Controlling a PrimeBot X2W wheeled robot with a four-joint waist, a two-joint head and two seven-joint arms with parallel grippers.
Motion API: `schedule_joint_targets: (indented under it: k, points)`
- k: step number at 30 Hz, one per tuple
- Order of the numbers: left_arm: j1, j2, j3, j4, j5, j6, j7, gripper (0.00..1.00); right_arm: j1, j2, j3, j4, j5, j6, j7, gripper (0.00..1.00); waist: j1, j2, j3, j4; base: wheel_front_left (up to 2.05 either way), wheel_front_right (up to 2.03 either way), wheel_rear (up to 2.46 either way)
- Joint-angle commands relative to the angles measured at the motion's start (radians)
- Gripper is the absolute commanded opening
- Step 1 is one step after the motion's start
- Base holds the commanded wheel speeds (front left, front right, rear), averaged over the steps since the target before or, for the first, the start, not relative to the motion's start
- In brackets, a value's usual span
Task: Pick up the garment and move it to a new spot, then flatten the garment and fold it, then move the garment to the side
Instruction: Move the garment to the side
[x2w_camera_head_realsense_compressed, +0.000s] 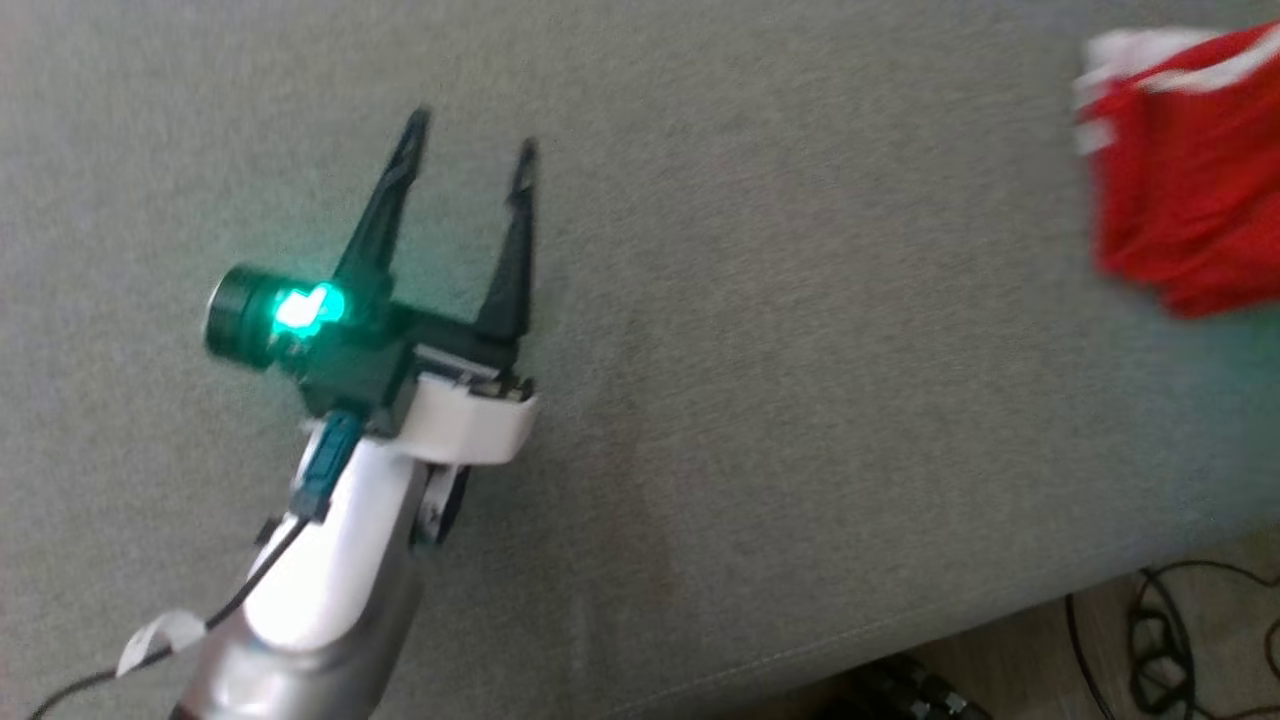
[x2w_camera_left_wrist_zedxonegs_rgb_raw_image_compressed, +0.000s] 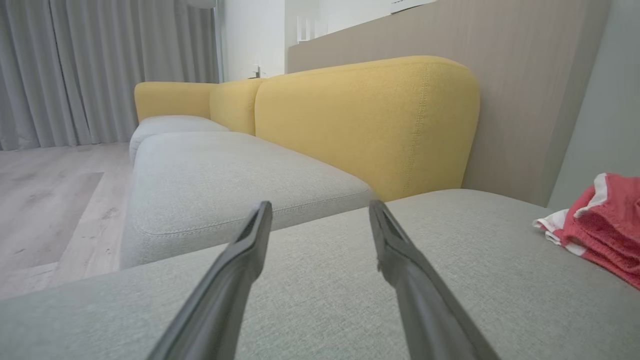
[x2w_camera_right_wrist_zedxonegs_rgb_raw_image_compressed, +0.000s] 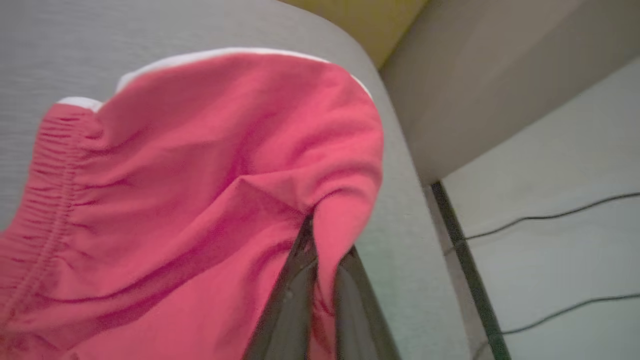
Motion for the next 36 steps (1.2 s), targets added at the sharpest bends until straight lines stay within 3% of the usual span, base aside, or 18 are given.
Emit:
schedule_joint_targets:
  k: [1, 7, 13, 14, 15, 20, 27, 32, 36]
  points:
    - [-0.059, -0.005, 0.006, -0.023, 0.017, -0.013, -0.003, 1.00, -0.027, -0.075, -0.054, 0.068, -0.020, -0.001, -0.015, 0.00, -0.0003, 0.0000, 0.072, 0.046, 0.00, 0.00, 0.00]
    - [-0.138, -0.038, -0.043, 0.008, 0.036, -0.033, -0.004, 1.00, -0.121, -0.116, -0.152, 0.222, -0.064, -0.001, -0.076, 0.00, -0.0003, 0.0000, 0.144, 0.103, 0.00, 0.00, 0.00]
    - [-0.168, -0.054, -0.050, 0.019, 0.035, -0.031, -0.005, 1.00, -0.176, -0.110, -0.193, 0.306, -0.116, -0.001, -0.169, 0.00, -0.0003, 0.0000, 0.173, 0.119, 0.00, 0.00, 0.00]
    - [-0.170, -0.055, -0.049, 0.019, 0.035, -0.030, -0.005, 1.00, -0.187, -0.109, -0.204, 0.327, -0.128, -0.001, -0.177, 0.45, -0.0003, 0.0000, 0.175, 0.120, 0.00, 0.00, 0.00]
    - [-0.171, -0.056, -0.048, 0.019, 0.035, -0.030, -0.005, 1.00, -0.199, -0.109, -0.219, 0.349, -0.142, -0.001, -0.192, 1.00, -0.0003, 0.0000, 0.177, 0.120, 0.00, 0.00, 0.00]
    - [-0.159, -0.052, -0.031, 0.026, 0.032, -0.029, -0.005, 1.00, -0.230, -0.095, -0.303, 0.463, -0.213, -0.001, -0.217, 1.00, -0.0003, 0.0000, 0.153, 0.109, 0.00, 0.00, 0.00]
    - [-0.098, -0.036, 0.003, 0.036, 0.021, -0.022, -0.005, 1.00, -0.122, -0.050, -0.461, 0.495, -0.251, -0.001, -0.225, 1.00, -0.0003, 0.0000, 0.059, 0.093, 0.00, 0.00, 0.00]
    - [-0.022, -0.010, 0.045, 0.049, 0.007, -0.001, -0.005, 1.00, -0.055, 0.035, -0.517, 0.477, -0.274, -0.001, -0.284, 1.00, -0.0003, 0.0000, -0.020, 0.076, 0.00, 0.00, 0.00]
    - [0.051, 0.007, 0.081, 0.057, -0.013, 0.019, -0.005, 1.00, -0.003, 0.120, -0.540, 0.358, -0.292, -0.001, -0.295, 1.00, -0.0003, 0.0000, -0.083, 0.069, 0.00, 0.00, 0.00]
